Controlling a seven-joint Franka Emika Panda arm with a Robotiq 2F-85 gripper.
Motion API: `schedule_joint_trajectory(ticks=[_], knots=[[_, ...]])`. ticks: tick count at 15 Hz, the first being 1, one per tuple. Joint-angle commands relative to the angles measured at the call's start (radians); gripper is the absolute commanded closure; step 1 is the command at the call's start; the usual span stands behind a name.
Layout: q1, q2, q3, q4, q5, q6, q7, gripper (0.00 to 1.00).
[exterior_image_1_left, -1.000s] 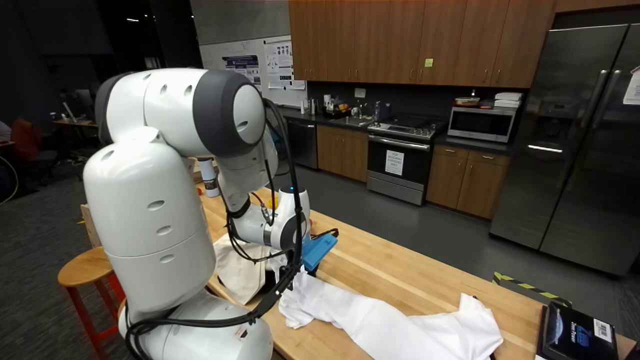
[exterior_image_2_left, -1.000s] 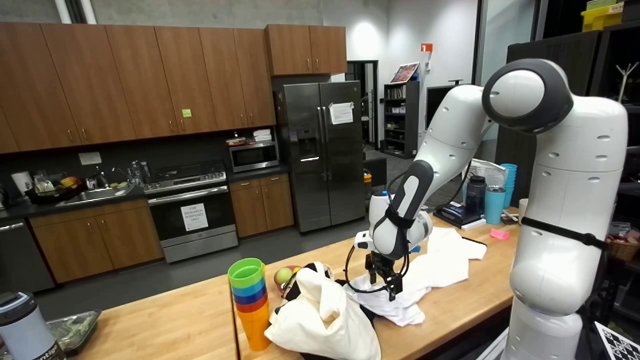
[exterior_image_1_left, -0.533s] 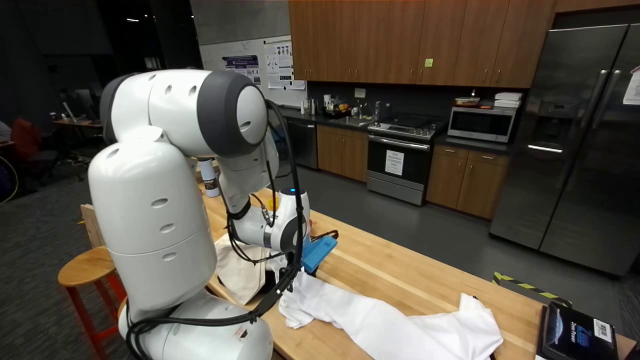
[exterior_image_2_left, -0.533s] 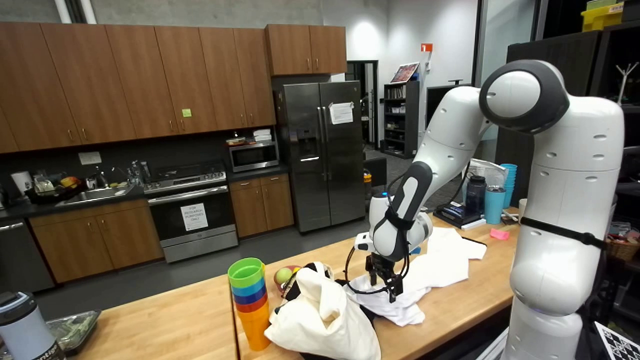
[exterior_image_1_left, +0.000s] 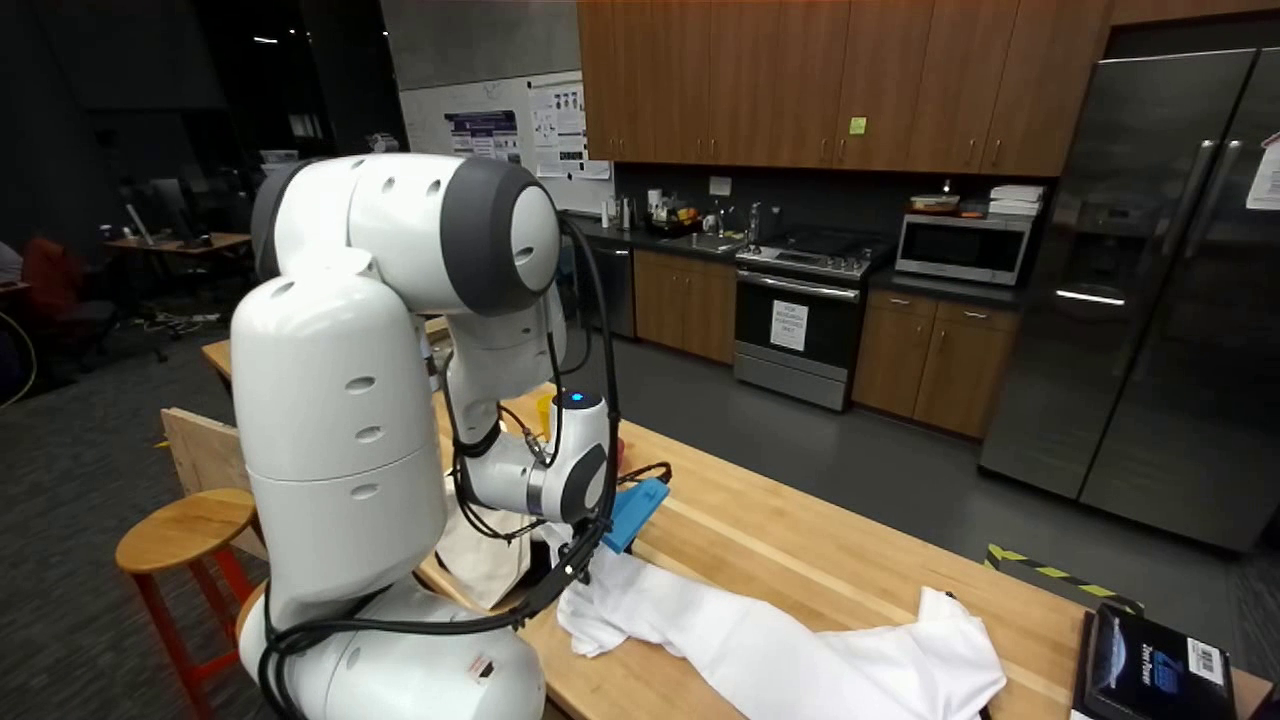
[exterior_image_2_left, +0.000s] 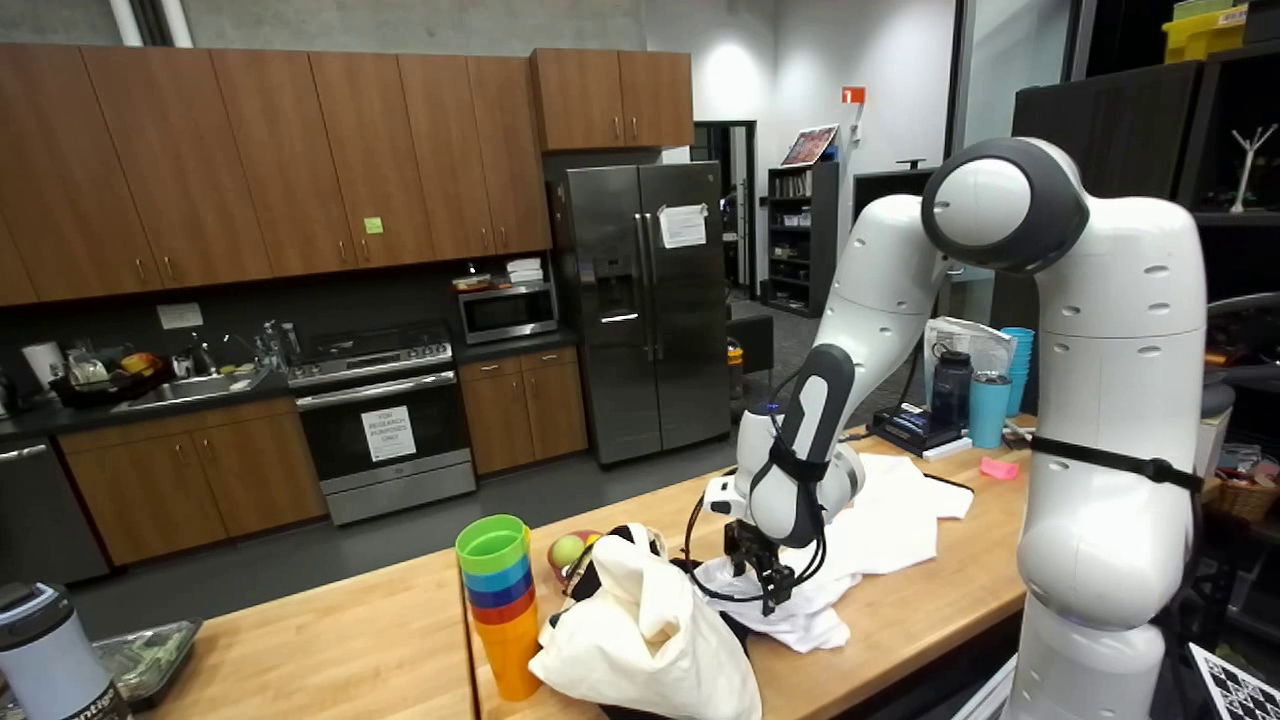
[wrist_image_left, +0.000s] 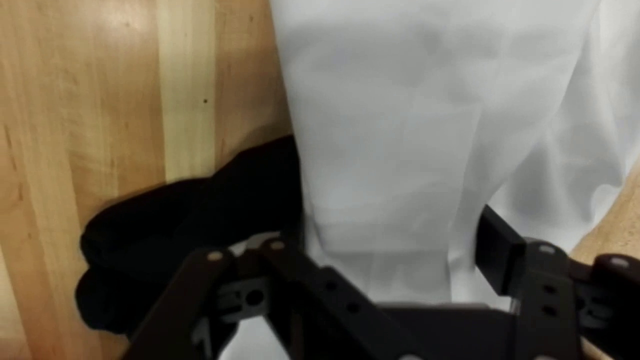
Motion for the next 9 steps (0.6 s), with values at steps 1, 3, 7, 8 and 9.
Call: schedule_joint_trajectory(ticks=[1,3,7,8,9], knots=[[-0.035,0.015,0.034,0.001,-0.036,0.047,0.03,0.51],[-0.033,0.016,0.027,0.001,-0.072,0.054,0.052,0.68],[-0.036,0.008,0.016,-0.004,-0.148,0.061,0.088,0.97],[-0.041,0.004,0.017,-0.004,-0.158,0.06,0.092,1.0],[-0.053,-0.003,0.026,-0.006,-0.153,0.058,0.086,1.0]])
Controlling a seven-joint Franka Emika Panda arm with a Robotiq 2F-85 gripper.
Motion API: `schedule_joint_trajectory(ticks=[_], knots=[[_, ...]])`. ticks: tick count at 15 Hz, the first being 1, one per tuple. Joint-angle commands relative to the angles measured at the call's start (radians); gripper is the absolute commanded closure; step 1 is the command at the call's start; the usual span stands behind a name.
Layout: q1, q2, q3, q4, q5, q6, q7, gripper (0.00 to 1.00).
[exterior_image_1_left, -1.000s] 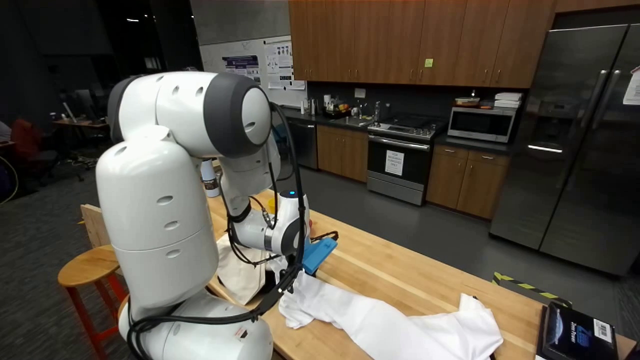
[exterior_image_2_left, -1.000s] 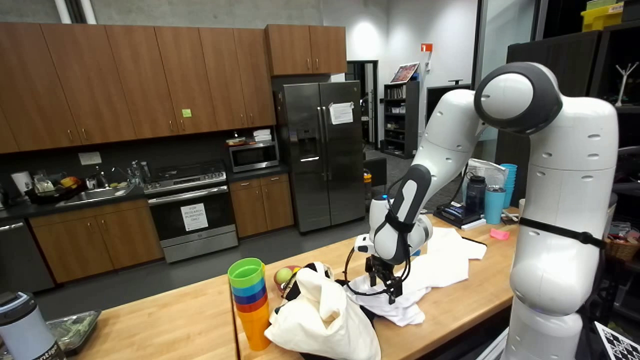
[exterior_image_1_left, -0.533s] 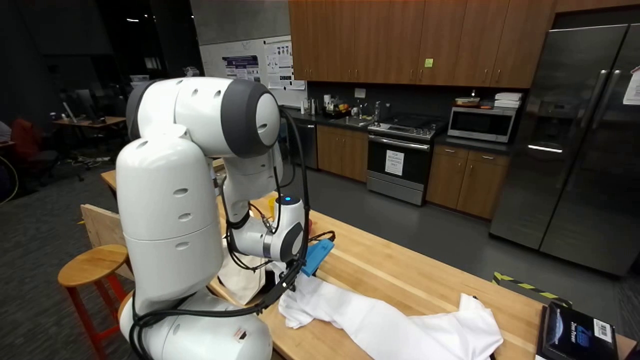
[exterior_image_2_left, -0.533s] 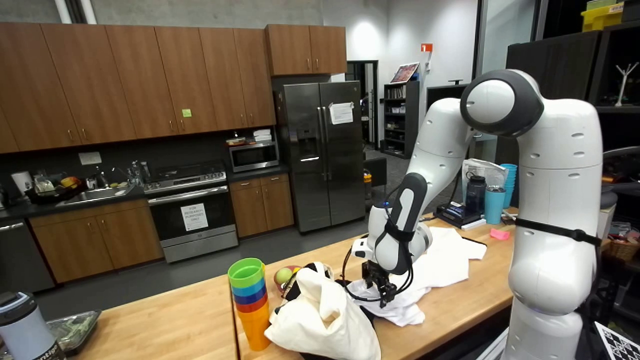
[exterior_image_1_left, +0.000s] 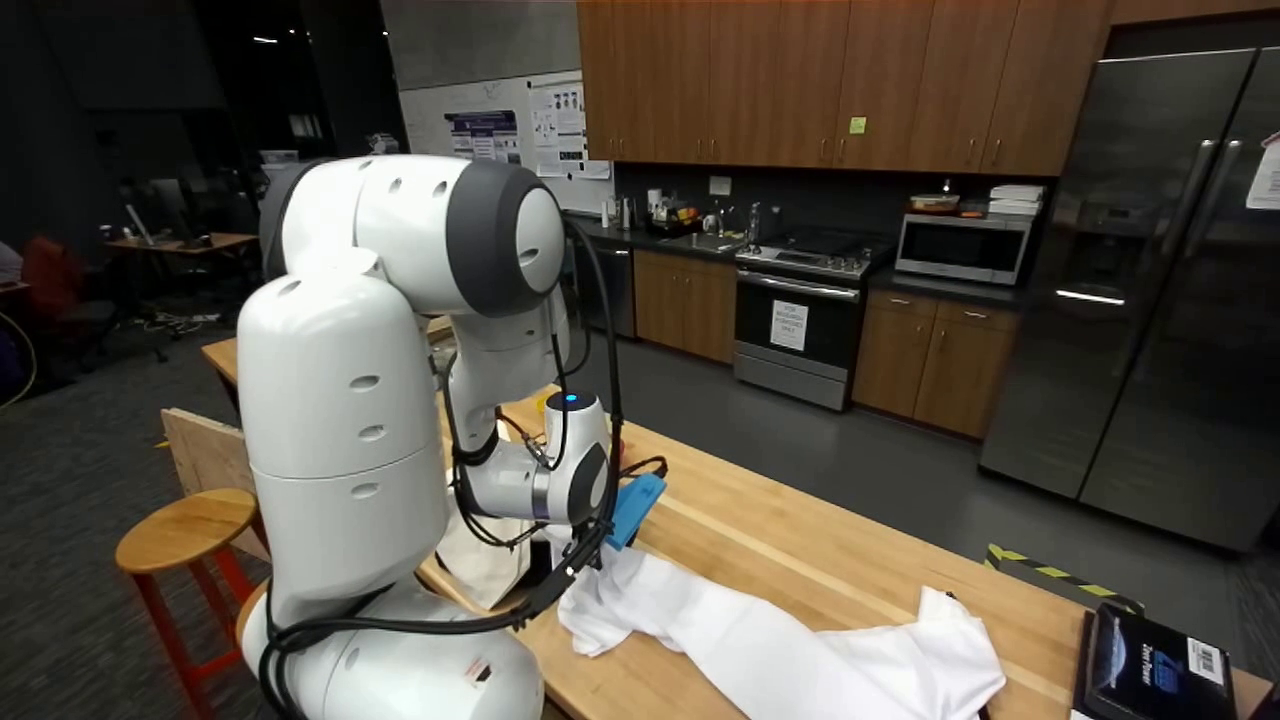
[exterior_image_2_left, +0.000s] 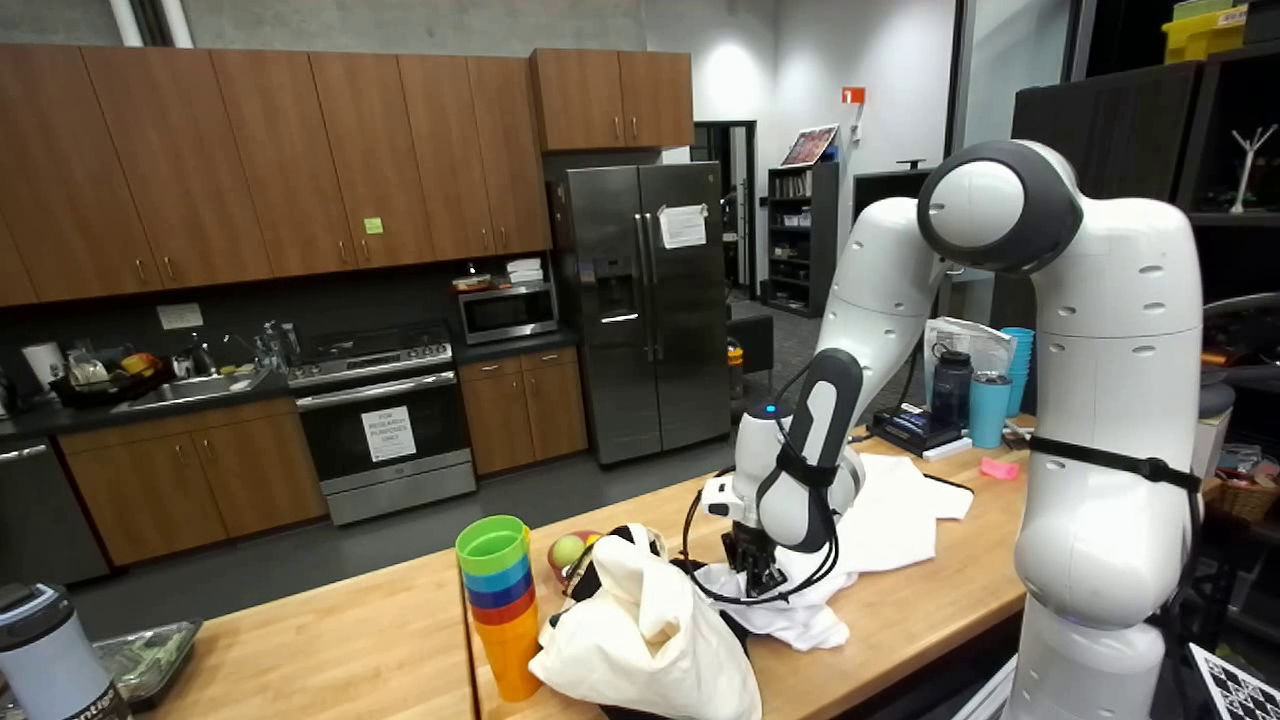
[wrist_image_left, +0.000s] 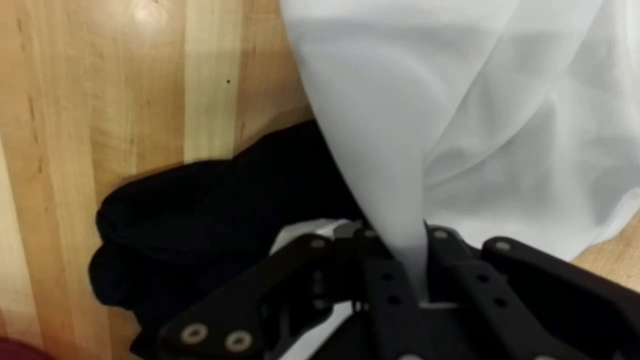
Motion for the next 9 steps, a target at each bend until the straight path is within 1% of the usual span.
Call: schedule_joint_trajectory(ticks=[1,3,4,7,9], knots=[[-0.018,-0.026,0.005,-0.01,0.007,0.008,-0.011,1.0],[-0.062,-0.062,0.026,-0.01,0.073,0.005,-0.048,0.99],[-0.088,-0.085,0.02,0.0,0.104,0.001,-0.067,0.99],[-0.154,-0.154,-0.034,0.039,0.188,-0.008,-0.102,0.99],[-0.199,-0.198,-0.085,0.072,0.203,-0.02,-0.101,0.99]])
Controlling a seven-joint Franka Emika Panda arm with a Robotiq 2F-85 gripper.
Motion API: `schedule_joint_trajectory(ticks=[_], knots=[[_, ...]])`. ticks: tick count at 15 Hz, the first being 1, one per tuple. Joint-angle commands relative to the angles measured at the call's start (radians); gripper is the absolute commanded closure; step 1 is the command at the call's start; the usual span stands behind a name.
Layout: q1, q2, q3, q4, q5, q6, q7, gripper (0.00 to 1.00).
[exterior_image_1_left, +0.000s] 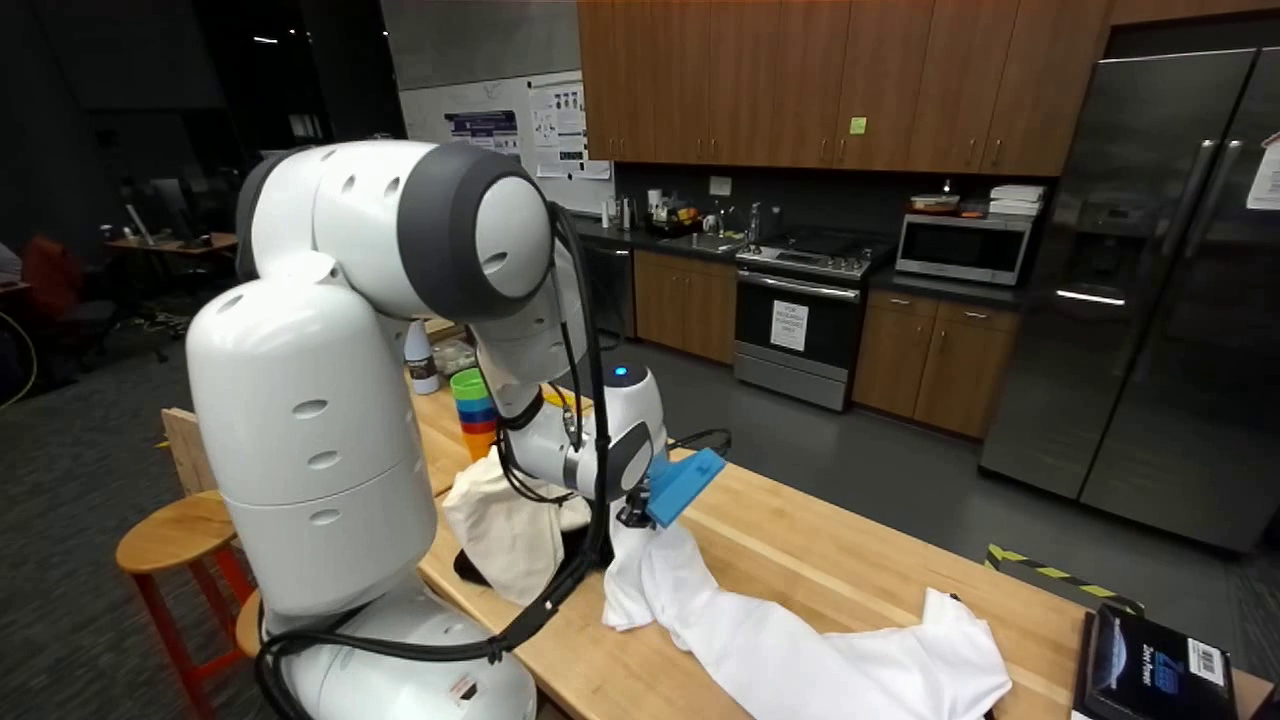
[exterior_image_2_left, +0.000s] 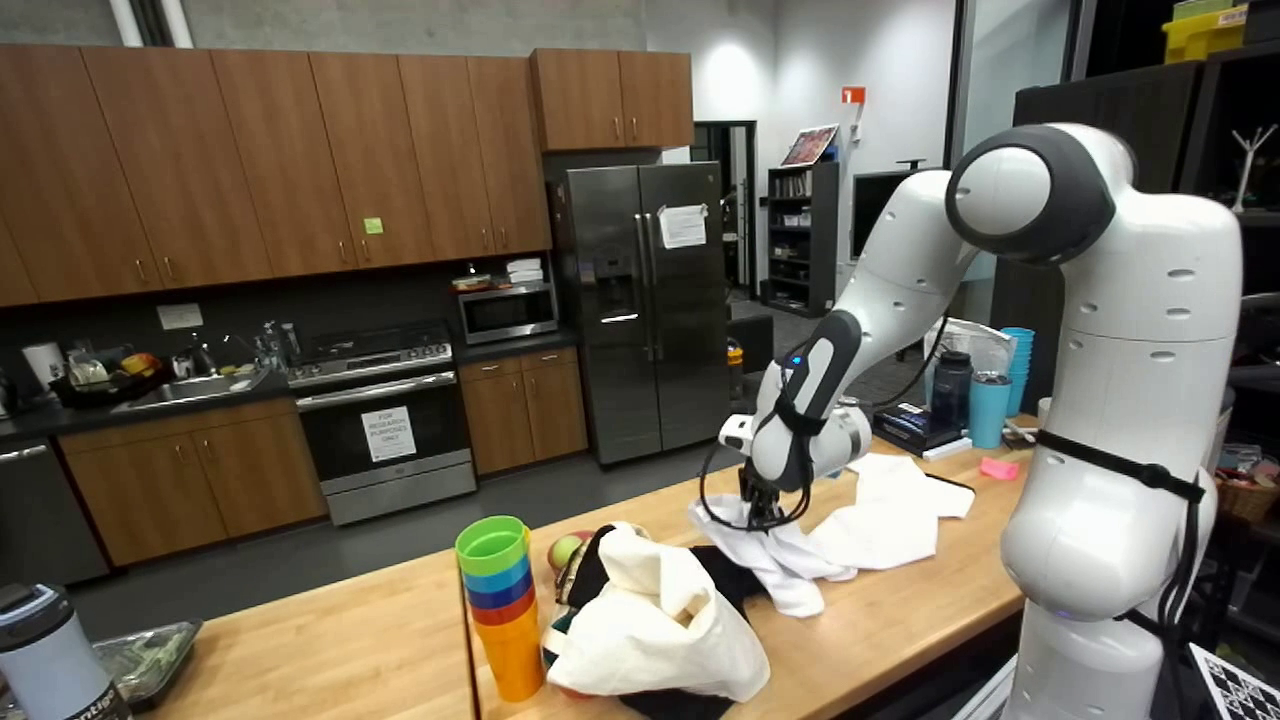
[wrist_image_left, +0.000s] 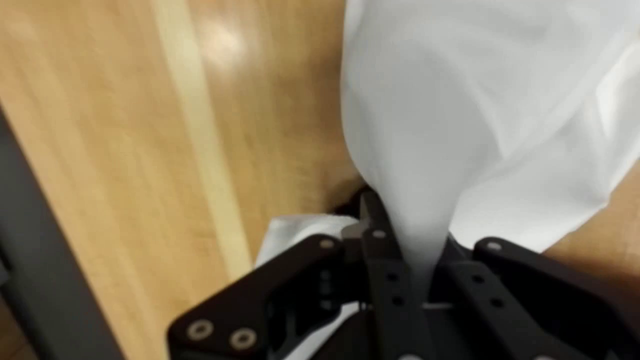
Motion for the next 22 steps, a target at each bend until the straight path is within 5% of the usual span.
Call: schedule_joint_trajectory(ticks=[1,7,10,17,22], knots=[[-0.084,-0.11,-0.082,0.046,0.022,-0.027,-0.014,0.99],[-0.136,-0.174,-0.127,0.139,0.02,-0.027,0.013,0.99],[-0.05,-0.219,-0.118,0.126,0.084,-0.027,-0.044,0.99],[0.303,-0.342,-0.159,0.116,0.372,-0.109,-0.255,0.99],[0.406,-0.385,-0.184,0.107,0.446,-0.171,-0.341,0.99]])
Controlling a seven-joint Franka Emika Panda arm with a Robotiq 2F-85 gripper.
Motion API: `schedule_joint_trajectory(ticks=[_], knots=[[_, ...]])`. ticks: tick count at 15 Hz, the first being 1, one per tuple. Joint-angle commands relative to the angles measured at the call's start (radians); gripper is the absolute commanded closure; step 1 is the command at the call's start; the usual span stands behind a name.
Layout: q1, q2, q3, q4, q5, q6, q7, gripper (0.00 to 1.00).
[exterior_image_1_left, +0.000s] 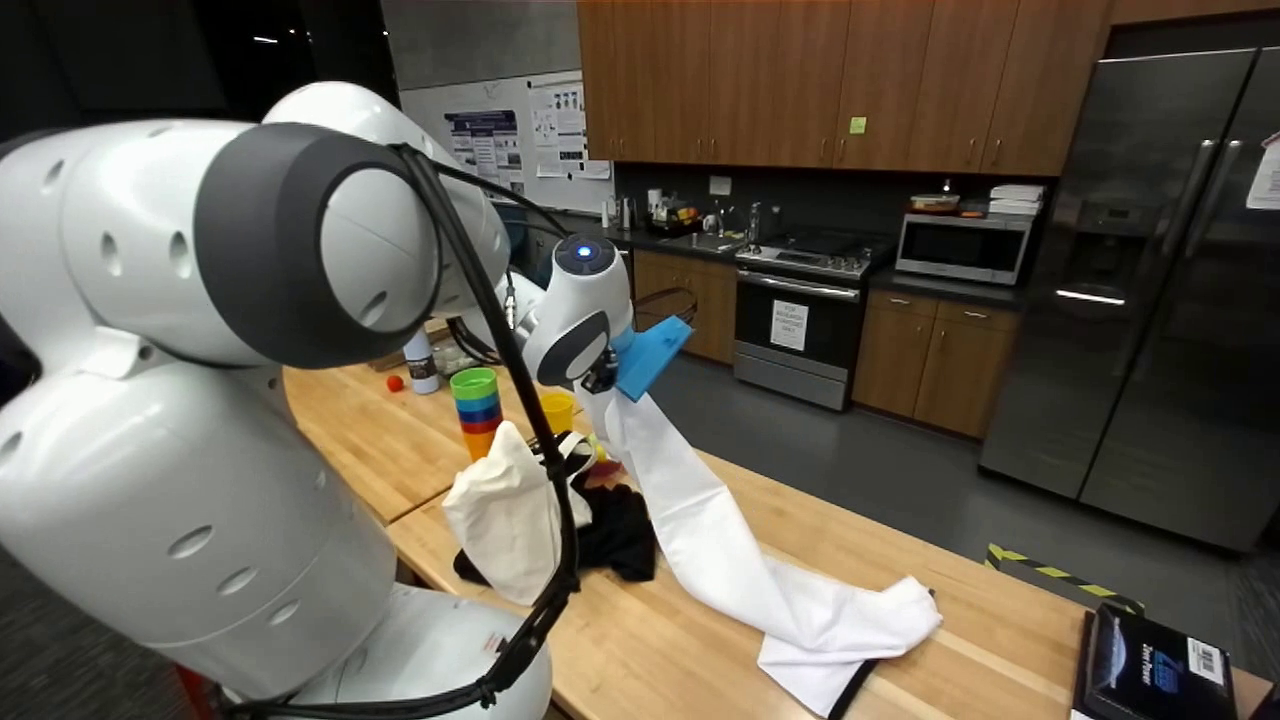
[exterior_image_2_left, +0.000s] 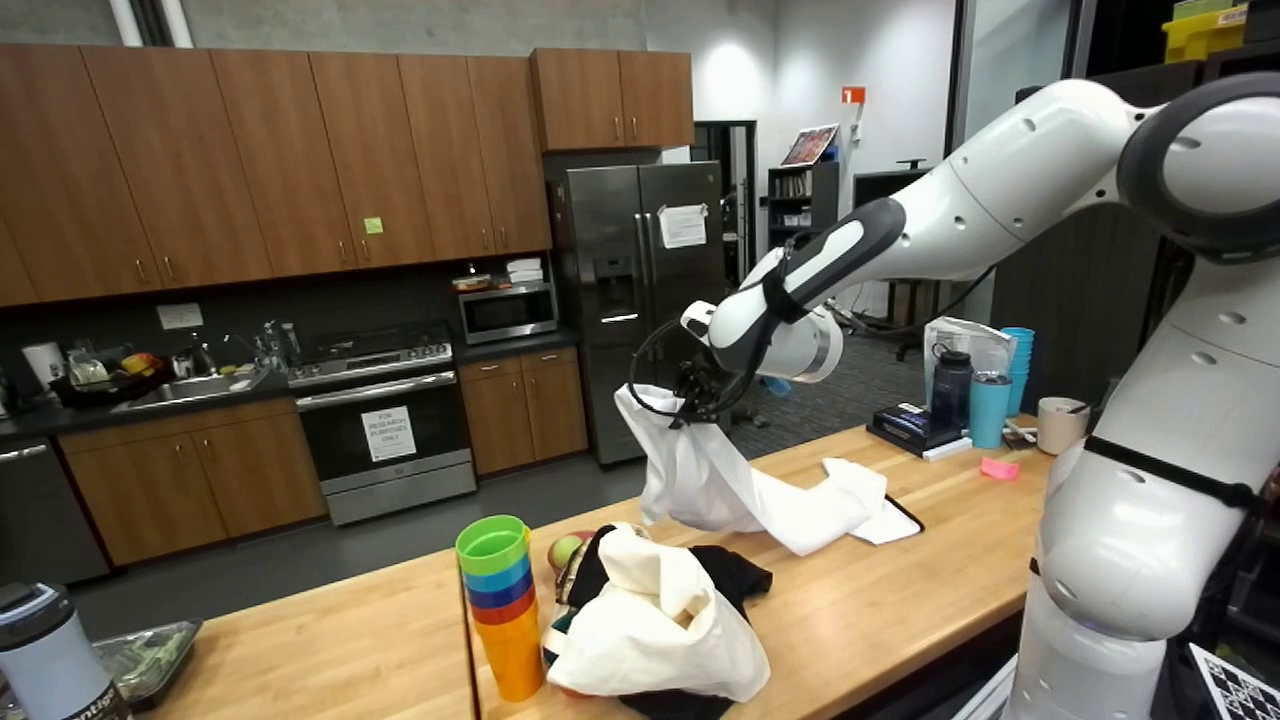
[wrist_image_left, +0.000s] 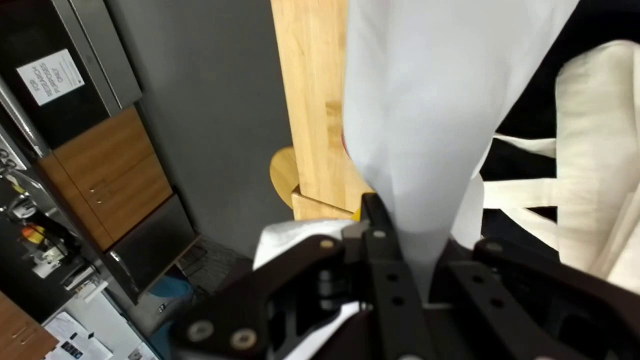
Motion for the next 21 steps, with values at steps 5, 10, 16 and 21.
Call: schedule_joint_trajectory(ticks=[5,10,16,21], knots=[[0.065,-0.07,-0.077,-0.019,0.067,-0.101,-0.102,0.99],[-0.09,-0.041,-0.119,0.135,-0.092,-0.214,0.064,0.99],[-0.195,-0.063,-0.098,0.411,-0.284,-0.361,0.274,0.99],[-0.198,-0.045,-0.092,0.585,-0.33,-0.434,0.383,0.99]])
